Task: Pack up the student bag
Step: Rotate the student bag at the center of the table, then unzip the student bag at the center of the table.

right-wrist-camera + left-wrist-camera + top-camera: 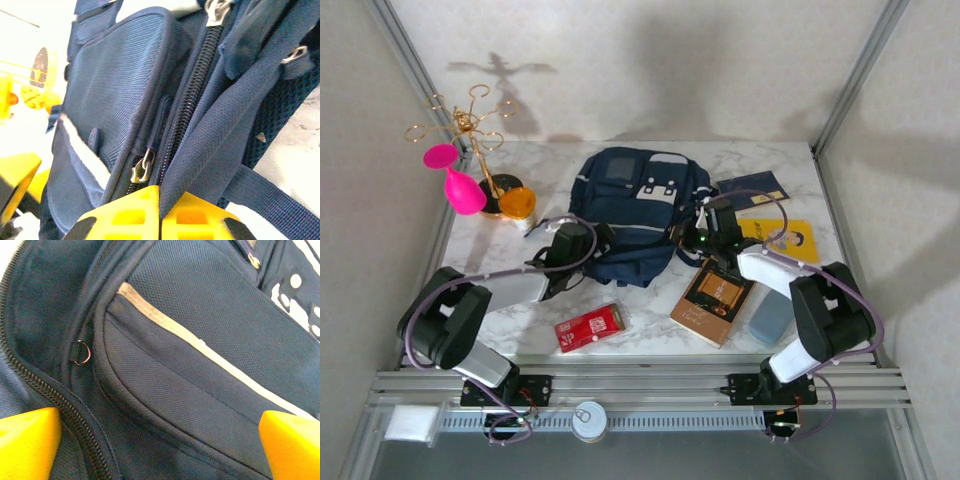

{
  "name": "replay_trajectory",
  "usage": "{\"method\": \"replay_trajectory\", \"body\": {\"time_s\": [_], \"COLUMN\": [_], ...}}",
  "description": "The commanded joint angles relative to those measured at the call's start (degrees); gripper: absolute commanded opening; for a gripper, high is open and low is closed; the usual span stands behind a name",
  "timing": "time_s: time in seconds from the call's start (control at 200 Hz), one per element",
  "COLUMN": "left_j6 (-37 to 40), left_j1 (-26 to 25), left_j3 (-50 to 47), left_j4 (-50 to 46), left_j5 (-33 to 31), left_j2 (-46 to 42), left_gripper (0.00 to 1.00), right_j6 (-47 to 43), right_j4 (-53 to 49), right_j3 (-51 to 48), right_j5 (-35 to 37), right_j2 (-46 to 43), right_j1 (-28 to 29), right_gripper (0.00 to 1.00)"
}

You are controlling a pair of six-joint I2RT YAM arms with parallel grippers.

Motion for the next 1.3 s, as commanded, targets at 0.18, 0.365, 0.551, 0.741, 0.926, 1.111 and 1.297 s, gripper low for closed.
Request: {"method": "replay_trajectory", "body": {"time_s": [0.18, 0.365, 0.551, 0.741, 0.926, 1.111, 1.297], "left_j6": [6.0, 7.7, 7.5, 4.3, -1.7, -5.2, -8.3], "left_j1": [2.6, 2.9, 2.7, 1.0, -4.3, -12.6, -15.9], "left_j3": [9.9, 11.9, 11.9, 8.8, 4.6, 4.4, 2.8], "left_j4": [-1.7, -8.6, -13.9, -16.7, -15.7, -16.0, -14.8], "left_j5": [-3.6, -4.7, -2.3, -0.1, 1.4, -1.3, -3.4], "left_j2": [3.4, 2.2, -1.5, -8.2, -13.7, -14.5, -14.5], "left_gripper": [0.99, 0.99, 0.99, 0.99, 0.99, 0.99, 0.99], "right_j6": [3.6, 3.5, 0.0, 0.0, -0.7, 0.6, 2.3], "right_j4": [6.6, 5.0, -2.8, -7.0, -8.8, -7.3, -4.1], "right_j3": [0.0, 1.1, -0.4, -3.4, -1.1, 3.8, 6.3], "right_j5": [-2.6, 1.9, 6.6, 1.5, -2.8, -4.9, -4.1], "right_j2": [2.1, 1.7, -5.3, -10.9, -8.2, -0.4, 5.9], "right_j1": [7.4, 10.1, 9.8, 2.8, -5.6, -8.1, -8.1], "right_gripper": [0.15, 0.30, 0.64, 0.84, 0.88, 0.89, 0.84]}}
